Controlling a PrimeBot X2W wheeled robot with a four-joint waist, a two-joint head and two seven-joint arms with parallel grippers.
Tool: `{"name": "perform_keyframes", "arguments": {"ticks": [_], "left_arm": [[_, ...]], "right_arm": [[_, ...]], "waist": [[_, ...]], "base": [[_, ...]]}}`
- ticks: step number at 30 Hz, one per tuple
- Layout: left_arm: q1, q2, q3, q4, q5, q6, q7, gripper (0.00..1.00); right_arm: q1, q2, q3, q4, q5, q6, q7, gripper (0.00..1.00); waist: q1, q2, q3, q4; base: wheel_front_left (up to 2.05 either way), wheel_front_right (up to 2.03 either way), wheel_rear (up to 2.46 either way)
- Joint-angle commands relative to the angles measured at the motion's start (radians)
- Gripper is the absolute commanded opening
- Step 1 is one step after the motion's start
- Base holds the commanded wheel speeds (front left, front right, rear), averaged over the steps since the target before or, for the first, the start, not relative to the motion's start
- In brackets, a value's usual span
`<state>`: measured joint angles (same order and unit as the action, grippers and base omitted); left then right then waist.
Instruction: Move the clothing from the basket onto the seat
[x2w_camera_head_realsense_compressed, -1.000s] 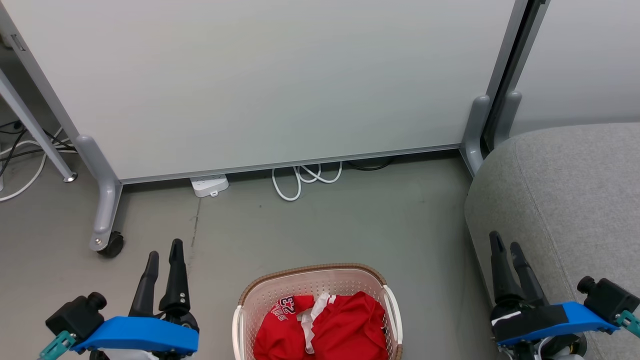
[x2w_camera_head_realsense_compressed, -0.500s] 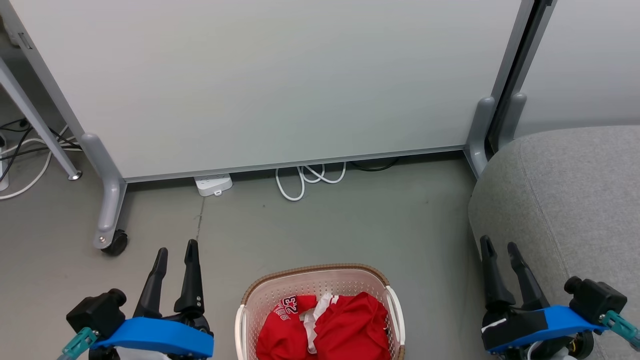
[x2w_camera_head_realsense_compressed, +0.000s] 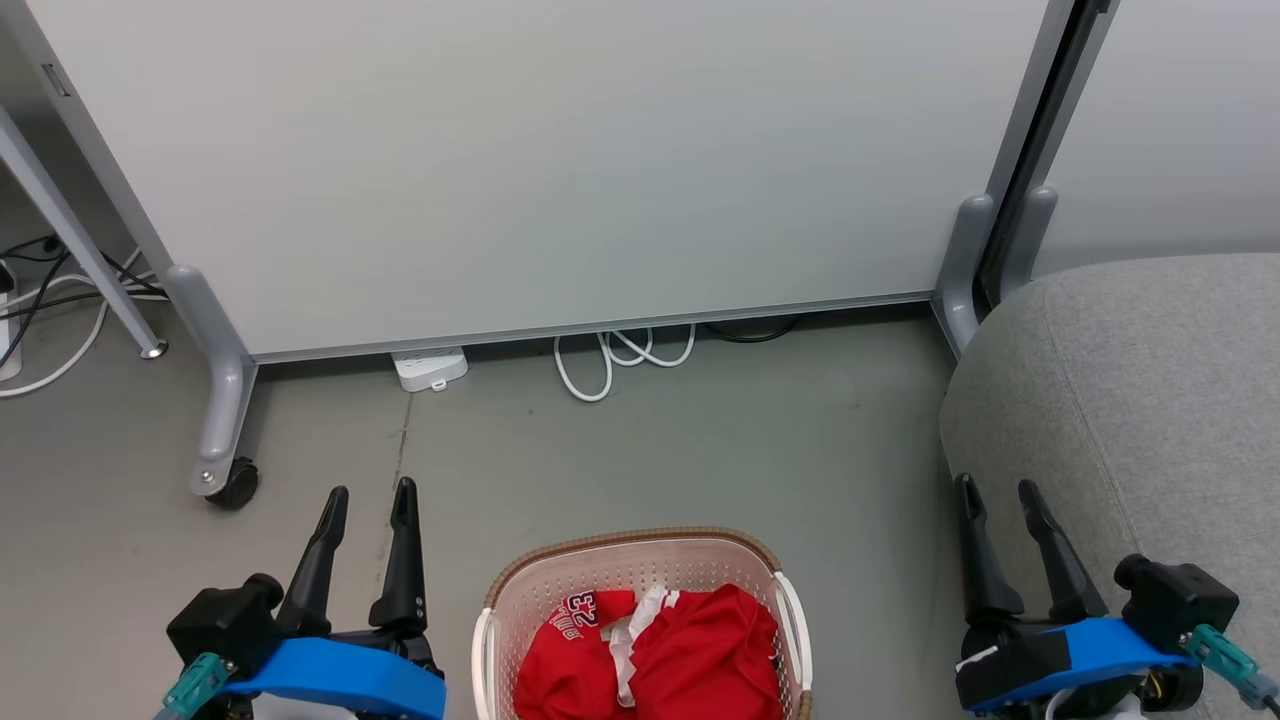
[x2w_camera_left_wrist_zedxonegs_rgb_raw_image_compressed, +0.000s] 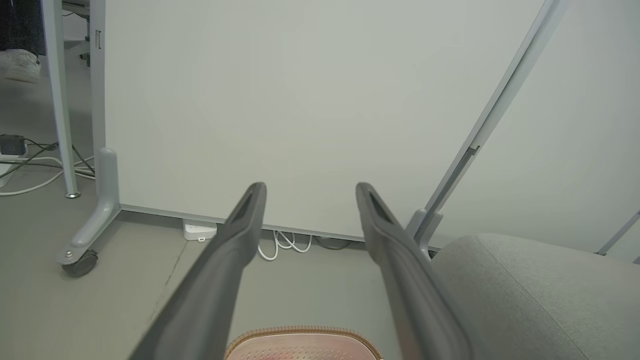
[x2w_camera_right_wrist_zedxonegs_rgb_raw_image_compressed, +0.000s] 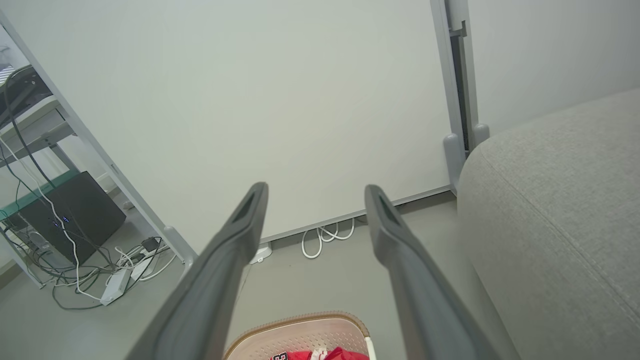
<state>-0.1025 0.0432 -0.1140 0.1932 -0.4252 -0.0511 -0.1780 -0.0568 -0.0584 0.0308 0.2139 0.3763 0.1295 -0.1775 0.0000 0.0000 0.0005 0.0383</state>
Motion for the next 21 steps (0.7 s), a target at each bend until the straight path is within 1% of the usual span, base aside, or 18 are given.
{"name": "perform_keyframes", "arguments": {"ticks": [1, 21], "left_arm": [[-0.022, 0.006, -0.005, -0.008, 0.023, 0.003, -0.008, 1.0], [-0.024, 0.008, -0.032, 0.0, 0.191, 0.002, -0.05, 1.0]], "right_arm": [[-0.002, 0.002, -0.001, -0.006, -0.025, 0.002, -0.008, 1.0], [0.002, 0.008, -0.008, 0.01, -0.214, 0.002, -0.051, 1.0]], "waist": [[0.0, 0.0, 0.0, 0.0], [0.0, 0.0, 0.002, 0.008]], "base": [[0.0, 0.0, 0.0], [0.0, 0.0, 0.0]]}}
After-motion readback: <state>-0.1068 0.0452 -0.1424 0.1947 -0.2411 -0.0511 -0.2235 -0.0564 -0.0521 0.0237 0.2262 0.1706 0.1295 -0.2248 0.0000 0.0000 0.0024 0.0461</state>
